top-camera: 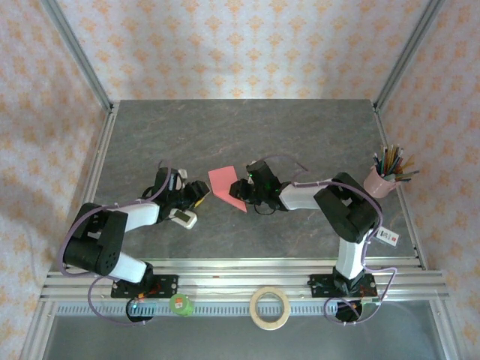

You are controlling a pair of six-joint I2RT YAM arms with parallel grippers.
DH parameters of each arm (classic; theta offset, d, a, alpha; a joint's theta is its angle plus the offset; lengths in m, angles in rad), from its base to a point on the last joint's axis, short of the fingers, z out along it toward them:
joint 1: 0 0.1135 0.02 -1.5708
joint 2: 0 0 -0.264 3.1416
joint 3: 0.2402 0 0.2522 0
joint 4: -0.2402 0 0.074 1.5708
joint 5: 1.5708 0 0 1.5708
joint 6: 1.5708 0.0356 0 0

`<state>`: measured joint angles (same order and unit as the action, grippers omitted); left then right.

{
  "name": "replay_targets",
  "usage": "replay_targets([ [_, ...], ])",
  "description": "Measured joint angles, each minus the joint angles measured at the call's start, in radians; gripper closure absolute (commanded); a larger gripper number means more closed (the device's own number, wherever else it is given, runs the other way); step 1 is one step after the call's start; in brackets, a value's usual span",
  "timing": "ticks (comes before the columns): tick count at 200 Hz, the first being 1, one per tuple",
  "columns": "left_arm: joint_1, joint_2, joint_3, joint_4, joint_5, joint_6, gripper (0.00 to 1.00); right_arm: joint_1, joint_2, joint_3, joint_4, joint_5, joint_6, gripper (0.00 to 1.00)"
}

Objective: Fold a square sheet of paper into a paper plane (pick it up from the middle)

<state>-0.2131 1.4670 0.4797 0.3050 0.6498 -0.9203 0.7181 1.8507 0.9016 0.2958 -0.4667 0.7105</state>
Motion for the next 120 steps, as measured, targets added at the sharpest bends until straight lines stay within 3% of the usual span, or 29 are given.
replay_targets([
  [120,-0.063,0.075,0.040,0.001,0.001,-0.008,0.55,-0.019,0.021,0.000,-0.003,-0.005,0.023,0.75],
])
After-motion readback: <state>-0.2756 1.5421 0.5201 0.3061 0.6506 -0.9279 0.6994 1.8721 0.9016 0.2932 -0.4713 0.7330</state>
